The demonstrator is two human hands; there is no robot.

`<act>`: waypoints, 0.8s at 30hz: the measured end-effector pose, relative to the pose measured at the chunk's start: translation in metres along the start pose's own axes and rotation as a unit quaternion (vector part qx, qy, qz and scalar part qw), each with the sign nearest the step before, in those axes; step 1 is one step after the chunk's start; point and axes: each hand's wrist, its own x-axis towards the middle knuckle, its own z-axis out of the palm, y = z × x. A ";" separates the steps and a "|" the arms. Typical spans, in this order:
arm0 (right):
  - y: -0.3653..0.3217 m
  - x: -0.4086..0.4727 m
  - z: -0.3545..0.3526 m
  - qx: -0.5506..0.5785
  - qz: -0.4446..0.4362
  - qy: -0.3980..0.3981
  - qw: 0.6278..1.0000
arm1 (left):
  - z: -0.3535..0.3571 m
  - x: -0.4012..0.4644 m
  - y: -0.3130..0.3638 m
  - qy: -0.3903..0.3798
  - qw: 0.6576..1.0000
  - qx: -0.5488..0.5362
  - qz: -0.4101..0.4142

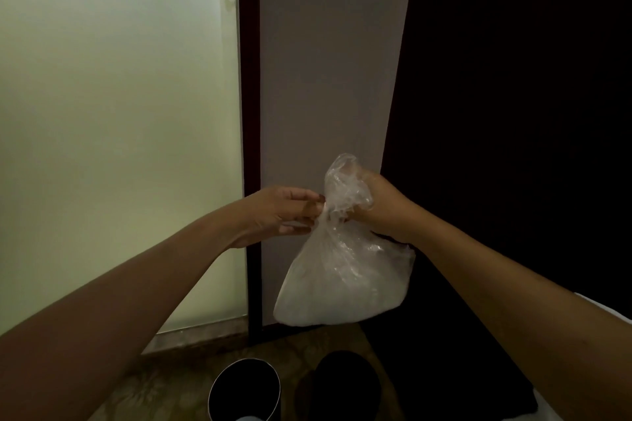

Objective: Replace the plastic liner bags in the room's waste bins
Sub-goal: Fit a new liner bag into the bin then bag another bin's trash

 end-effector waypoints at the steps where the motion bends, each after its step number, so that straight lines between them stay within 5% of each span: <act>1: 0.001 -0.001 -0.002 0.020 0.004 -0.020 1.000 | 0.000 -0.001 0.001 -0.014 1.000 -0.006 -0.005; 11: 0.004 -0.002 -0.001 0.066 0.025 -0.071 0.995 | -0.001 -0.006 0.004 -0.080 0.996 -0.003 -0.031; 20: -0.005 -0.001 -0.008 0.102 0.040 -0.133 0.985 | -0.001 -0.006 0.004 -0.040 0.998 0.056 -0.006; 24: -0.004 -0.004 -0.002 0.111 0.058 -0.103 0.987 | 0.001 -0.003 -0.002 0.018 0.997 0.068 0.017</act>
